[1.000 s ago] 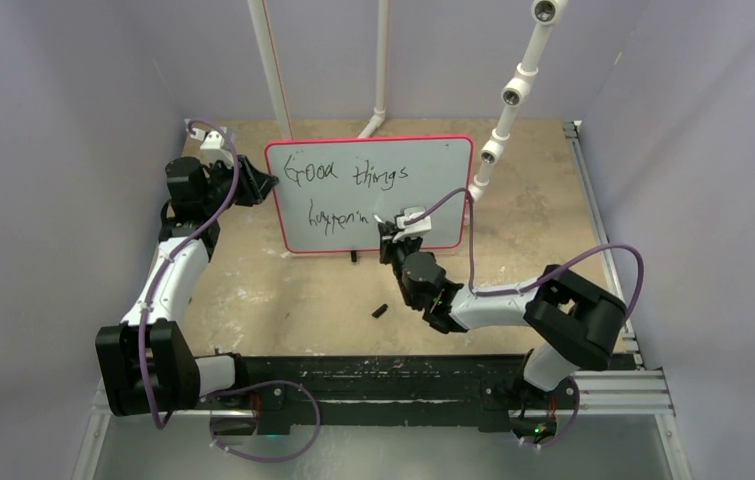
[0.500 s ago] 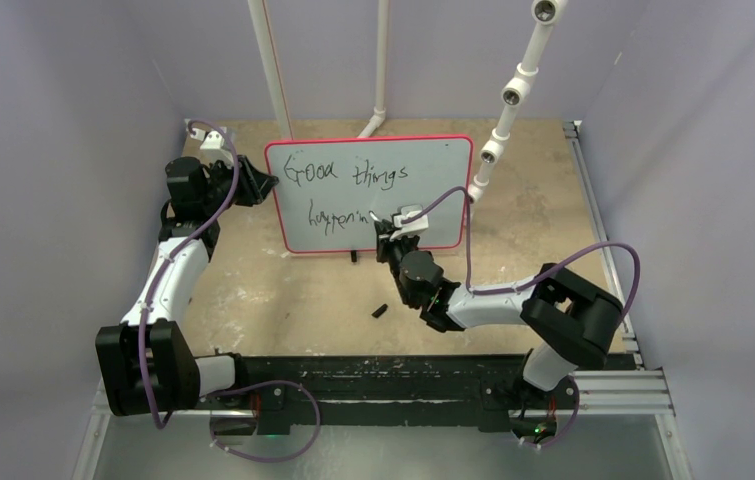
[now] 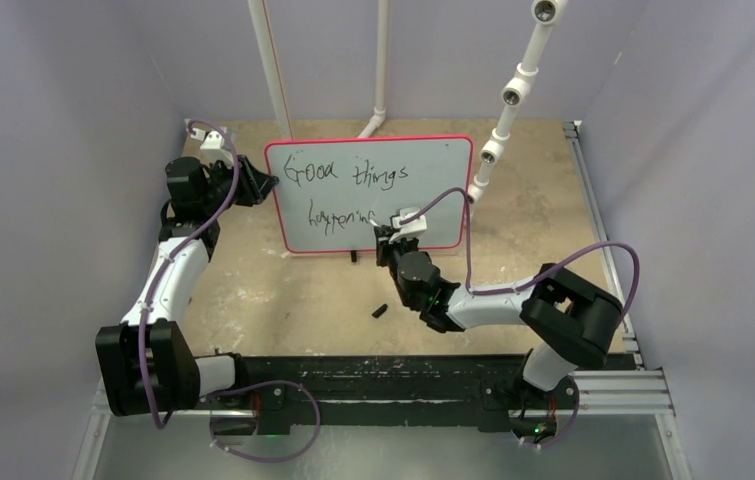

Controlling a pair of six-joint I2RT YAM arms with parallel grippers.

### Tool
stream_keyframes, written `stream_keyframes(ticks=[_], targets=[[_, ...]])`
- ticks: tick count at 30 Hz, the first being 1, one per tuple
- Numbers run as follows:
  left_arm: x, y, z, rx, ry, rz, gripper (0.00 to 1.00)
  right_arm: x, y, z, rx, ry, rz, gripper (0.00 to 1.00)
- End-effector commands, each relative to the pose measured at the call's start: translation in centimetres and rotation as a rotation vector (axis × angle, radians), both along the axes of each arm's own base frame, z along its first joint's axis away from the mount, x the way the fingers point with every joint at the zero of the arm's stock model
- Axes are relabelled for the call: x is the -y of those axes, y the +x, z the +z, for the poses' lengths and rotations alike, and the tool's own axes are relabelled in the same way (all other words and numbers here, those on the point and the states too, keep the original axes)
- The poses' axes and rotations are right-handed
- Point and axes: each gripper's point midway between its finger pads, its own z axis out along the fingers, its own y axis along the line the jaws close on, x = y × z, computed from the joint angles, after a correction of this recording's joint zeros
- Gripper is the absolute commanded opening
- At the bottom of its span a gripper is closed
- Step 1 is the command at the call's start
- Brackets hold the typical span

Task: Write a sentence on the whiteboard

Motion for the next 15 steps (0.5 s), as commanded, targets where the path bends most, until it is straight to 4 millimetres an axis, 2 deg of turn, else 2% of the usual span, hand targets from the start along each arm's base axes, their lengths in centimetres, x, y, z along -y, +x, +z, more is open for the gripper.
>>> stream_keyframes(ticks=[1, 15], targets=[[0.2, -0.1, 0.9, 0.044, 0.0, -0.012, 0.29, 1.1, 0.3, -0.7, -0.02, -0.013, -0.052, 0.0], [0.2, -0.1, 0.9, 0.042, 0.001, -0.011, 0.29, 2.3, 0.4, 2.8, 0.053, 0.013, -0.089, 0.0]])
